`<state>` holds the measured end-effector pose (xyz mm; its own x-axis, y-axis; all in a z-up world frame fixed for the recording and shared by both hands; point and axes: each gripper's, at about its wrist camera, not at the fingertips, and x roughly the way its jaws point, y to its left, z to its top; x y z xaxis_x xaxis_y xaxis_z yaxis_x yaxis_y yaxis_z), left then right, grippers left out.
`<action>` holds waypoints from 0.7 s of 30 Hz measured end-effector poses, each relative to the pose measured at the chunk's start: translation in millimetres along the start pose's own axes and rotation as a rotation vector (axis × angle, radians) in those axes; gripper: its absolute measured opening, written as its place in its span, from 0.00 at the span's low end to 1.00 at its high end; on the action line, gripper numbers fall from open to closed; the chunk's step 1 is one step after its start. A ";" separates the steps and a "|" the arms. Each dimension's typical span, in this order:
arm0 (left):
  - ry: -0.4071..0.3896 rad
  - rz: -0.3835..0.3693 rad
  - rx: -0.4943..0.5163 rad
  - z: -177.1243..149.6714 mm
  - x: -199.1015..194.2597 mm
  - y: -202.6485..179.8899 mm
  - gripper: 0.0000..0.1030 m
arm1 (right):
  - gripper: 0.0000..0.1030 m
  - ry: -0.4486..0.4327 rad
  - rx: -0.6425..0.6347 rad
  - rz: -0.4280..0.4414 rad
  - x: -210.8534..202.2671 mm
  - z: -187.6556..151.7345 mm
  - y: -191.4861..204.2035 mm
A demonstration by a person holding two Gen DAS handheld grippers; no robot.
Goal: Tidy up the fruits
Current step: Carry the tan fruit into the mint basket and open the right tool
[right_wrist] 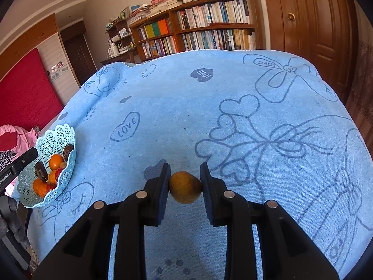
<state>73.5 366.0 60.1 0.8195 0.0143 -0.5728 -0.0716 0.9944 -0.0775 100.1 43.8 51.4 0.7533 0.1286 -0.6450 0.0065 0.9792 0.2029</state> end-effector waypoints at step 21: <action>-0.105 0.104 -0.072 10.3 -38.5 67.1 0.89 | 0.26 0.003 -0.160 0.211 0.0 16.1 133.8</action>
<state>43.0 433.3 85.4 0.8599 0.1318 -0.4931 -0.1969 0.9770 -0.0823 111.5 172.2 90.3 0.7248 0.3333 -0.6029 -0.2550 0.9428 0.2146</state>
